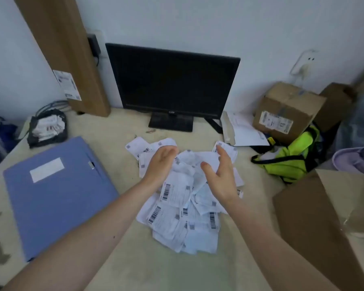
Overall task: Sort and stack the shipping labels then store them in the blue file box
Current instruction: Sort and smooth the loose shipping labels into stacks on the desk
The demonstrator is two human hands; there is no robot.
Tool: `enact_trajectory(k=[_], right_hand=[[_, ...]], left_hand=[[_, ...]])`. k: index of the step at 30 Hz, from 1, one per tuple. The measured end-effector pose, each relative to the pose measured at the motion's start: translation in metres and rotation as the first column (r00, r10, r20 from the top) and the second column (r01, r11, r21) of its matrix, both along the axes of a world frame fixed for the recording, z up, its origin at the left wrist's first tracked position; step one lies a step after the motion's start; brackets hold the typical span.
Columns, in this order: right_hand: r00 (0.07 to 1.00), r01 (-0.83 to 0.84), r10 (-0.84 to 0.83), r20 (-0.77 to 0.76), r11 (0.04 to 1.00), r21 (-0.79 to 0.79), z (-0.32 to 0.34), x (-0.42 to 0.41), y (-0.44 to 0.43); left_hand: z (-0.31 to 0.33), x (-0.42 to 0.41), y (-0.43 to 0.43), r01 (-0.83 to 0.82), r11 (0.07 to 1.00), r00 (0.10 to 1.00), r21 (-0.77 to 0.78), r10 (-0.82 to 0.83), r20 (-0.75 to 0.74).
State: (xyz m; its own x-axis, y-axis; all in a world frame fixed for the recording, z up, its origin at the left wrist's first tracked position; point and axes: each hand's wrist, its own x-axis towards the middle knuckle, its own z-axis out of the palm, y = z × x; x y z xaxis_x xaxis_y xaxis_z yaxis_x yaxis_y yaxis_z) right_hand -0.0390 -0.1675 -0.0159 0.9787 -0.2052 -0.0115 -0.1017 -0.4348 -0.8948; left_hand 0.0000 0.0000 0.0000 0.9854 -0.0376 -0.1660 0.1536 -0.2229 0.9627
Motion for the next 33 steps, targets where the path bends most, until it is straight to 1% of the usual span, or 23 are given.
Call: enact_trajectory(k=[3, 5, 7, 9, 13, 16, 18, 20, 24, 28, 30, 31, 33], right_hand=[[0.998, -0.012, 0.005, -0.069, 0.995, -0.096, -0.021, -0.003, 0.003], [0.991, -0.029, 0.012, -0.136, 0.992, -0.121, -0.041, -0.008, 0.006], [0.984, -0.05, 0.022, -0.177, 0.987, -0.153, -0.057, -0.01, 0.009], [0.982, -0.076, 0.039, -0.186, 0.978, -0.195, -0.071, -0.007, 0.013], [0.991, -0.105, 0.078, -0.105, 0.952, -0.286, -0.097, 0.003, 0.023], [0.991, -0.137, 0.123, -0.061, 0.927, -0.35, -0.114, 0.016, 0.028], [0.986, -0.158, 0.162, -0.026, 0.895, -0.416, -0.131, 0.021, 0.033], [0.982, -0.172, 0.187, -0.018, 0.853, -0.493, -0.139, 0.028, 0.034], [0.979, -0.138, 0.201, 0.04, 0.792, -0.595, -0.152, 0.032, 0.036], [0.96, -0.042, 0.218, 0.175, 0.731, -0.681, -0.153, 0.027, 0.036], [0.95, 0.013, 0.204, 0.235, 0.729, -0.684, -0.149, 0.022, 0.035], [0.949, 0.04, 0.171, 0.264, 0.766, -0.641, -0.145, 0.017, 0.035], [0.945, 0.097, 0.065, 0.321, 0.882, -0.462, -0.134, 0.0, 0.033]], left_hand=[[-0.026, -0.005, 0.008, -0.003, 0.999, 0.999, 0.047, 0.006, -0.05], [-0.053, -0.01, 0.013, 0.018, 0.998, 0.997, 0.067, -0.013, -0.071], [-0.079, -0.013, 0.019, 0.062, 0.989, 0.997, 0.134, -0.054, -0.061], [-0.101, -0.013, 0.021, 0.105, 0.971, 0.994, 0.213, -0.102, -0.029], [-0.129, -0.014, 0.022, 0.121, 0.94, 0.984, 0.319, -0.155, 0.083], [-0.147, -0.01, 0.022, 0.113, 0.925, 0.97, 0.363, -0.182, 0.162], [-0.164, -0.011, 0.022, 0.091, 0.915, 0.954, 0.393, -0.193, 0.228], [-0.172, -0.007, 0.022, 0.063, 0.92, 0.949, 0.387, -0.174, 0.261], [-0.191, -0.008, 0.025, 0.039, 0.911, 0.915, 0.411, -0.198, 0.351], [-0.2, -0.01, 0.029, 0.024, 0.872, 0.871, 0.489, -0.257, 0.417], [-0.195, -0.013, 0.031, -0.01, 0.86, 0.856, 0.51, -0.256, 0.449], [-0.191, -0.015, 0.031, -0.029, 0.863, 0.855, 0.505, -0.241, 0.46], [-0.177, -0.026, 0.033, -0.04, 0.894, 0.87, 0.446, -0.188, 0.455]])
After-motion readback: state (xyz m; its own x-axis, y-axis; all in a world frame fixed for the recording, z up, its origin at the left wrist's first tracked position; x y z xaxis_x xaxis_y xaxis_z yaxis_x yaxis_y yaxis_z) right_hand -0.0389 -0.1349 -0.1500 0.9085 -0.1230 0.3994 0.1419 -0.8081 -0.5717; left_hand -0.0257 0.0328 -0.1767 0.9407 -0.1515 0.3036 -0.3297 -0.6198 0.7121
